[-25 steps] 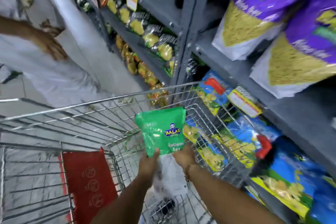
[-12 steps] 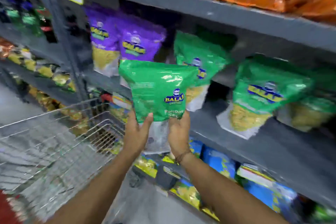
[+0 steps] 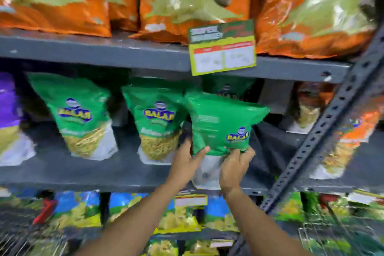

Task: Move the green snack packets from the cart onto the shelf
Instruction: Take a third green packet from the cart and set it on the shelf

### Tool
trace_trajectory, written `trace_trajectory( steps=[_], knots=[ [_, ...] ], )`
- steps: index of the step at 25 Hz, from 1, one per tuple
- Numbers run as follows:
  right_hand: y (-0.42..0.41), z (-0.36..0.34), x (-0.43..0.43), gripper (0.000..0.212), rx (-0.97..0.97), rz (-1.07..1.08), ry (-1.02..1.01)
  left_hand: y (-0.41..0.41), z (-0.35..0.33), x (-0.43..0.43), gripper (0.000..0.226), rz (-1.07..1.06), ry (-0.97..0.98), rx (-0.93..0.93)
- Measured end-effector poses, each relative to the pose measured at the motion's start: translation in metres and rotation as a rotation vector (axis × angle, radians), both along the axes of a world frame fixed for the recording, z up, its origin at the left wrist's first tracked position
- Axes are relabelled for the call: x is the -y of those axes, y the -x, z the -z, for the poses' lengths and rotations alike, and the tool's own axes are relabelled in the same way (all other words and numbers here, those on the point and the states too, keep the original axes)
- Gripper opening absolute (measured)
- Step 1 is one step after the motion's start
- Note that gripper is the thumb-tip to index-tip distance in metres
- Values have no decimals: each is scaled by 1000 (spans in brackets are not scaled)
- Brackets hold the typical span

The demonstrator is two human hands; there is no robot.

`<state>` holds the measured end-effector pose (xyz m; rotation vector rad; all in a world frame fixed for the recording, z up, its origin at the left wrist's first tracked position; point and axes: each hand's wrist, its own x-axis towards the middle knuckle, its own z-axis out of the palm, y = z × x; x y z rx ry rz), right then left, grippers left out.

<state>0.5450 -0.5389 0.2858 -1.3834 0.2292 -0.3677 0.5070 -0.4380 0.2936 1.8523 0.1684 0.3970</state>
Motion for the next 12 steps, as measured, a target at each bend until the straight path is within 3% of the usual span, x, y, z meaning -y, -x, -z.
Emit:
trace_trajectory(
  steps=[3,6,8,9,10,12],
  knots=[
    [-40,-17,21,28,-34,-108,169,-47,-4,15,56,-32,39,-101],
    [-57,-13,30,48,-232,-84,205,-69,-1,15,81,-96,383,-209],
    [-56,-18,24,58,-562,54,91,-84,6,13,103,-92,628,-264],
    [-55,-21,17,60,-644,61,-18,-92,9,13,97,-49,674,-255],
    [-52,-28,11,61,-676,43,-129,-98,8,15,88,-25,707,-239],
    [-58,-28,8,64,-558,-48,-364,-101,4,20,77,-16,657,-265]
  ],
)
